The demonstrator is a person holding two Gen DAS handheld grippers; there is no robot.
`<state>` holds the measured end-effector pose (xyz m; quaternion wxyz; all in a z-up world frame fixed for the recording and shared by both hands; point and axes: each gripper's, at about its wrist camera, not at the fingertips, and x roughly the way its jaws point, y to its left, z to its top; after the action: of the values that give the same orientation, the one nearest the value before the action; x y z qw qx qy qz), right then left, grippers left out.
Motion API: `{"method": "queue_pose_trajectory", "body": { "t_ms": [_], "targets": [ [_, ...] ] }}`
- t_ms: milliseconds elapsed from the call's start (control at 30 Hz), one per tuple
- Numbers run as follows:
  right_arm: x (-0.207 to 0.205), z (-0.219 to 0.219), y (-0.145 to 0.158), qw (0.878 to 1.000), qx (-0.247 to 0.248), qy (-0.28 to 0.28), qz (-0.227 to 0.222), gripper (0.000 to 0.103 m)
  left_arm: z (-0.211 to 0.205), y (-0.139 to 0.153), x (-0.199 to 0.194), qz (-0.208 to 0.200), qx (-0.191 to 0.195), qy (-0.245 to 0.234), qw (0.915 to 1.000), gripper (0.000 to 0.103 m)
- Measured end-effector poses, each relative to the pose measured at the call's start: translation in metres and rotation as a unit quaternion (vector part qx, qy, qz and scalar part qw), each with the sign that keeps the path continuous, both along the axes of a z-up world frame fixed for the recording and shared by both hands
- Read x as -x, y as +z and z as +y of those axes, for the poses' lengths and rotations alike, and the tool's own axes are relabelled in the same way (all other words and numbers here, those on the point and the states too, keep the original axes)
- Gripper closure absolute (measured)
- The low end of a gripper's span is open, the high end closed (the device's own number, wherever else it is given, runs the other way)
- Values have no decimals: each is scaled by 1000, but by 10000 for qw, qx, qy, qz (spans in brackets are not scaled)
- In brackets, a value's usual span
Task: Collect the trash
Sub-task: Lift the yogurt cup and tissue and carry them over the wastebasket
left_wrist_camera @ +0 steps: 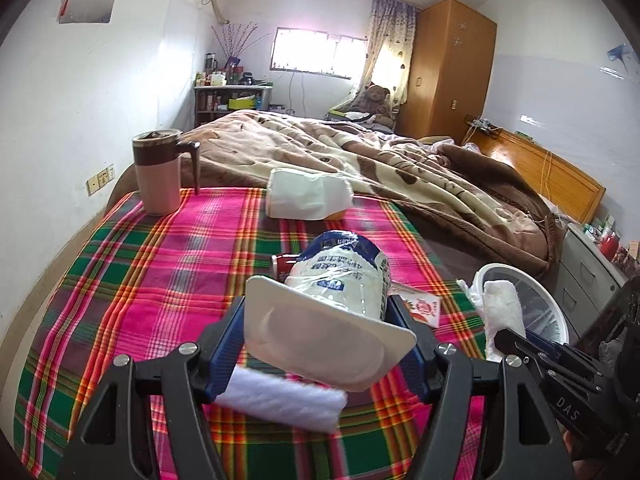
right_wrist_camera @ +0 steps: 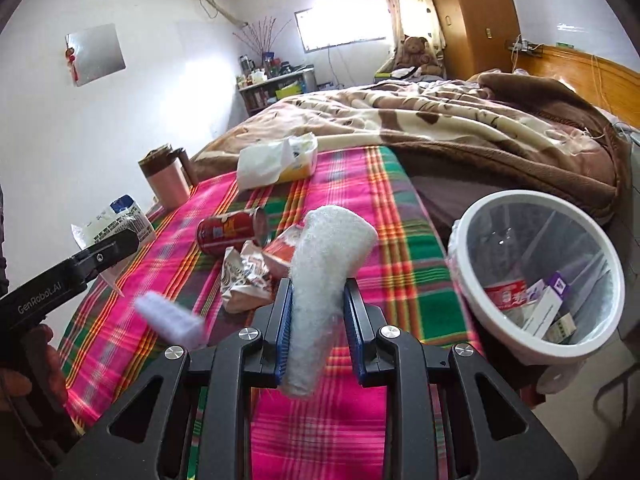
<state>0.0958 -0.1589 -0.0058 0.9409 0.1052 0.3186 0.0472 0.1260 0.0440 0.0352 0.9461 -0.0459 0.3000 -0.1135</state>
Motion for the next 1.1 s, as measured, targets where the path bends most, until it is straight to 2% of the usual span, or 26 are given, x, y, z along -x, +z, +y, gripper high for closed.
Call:
{"method": "queue_pose_trajectory", "body": {
  "t_ms": [533, 1100],
  "targets": [
    [10, -57, 15, 9988, -46, -445, -190, 78, -73, 13, 3, -149, -25, -664, 9977, 33],
    [20, -132, 21, 9934, -35, -1124, -216, 78, -162, 11, 4, -122, -106, -1418, 9898, 33]
  ]
}}
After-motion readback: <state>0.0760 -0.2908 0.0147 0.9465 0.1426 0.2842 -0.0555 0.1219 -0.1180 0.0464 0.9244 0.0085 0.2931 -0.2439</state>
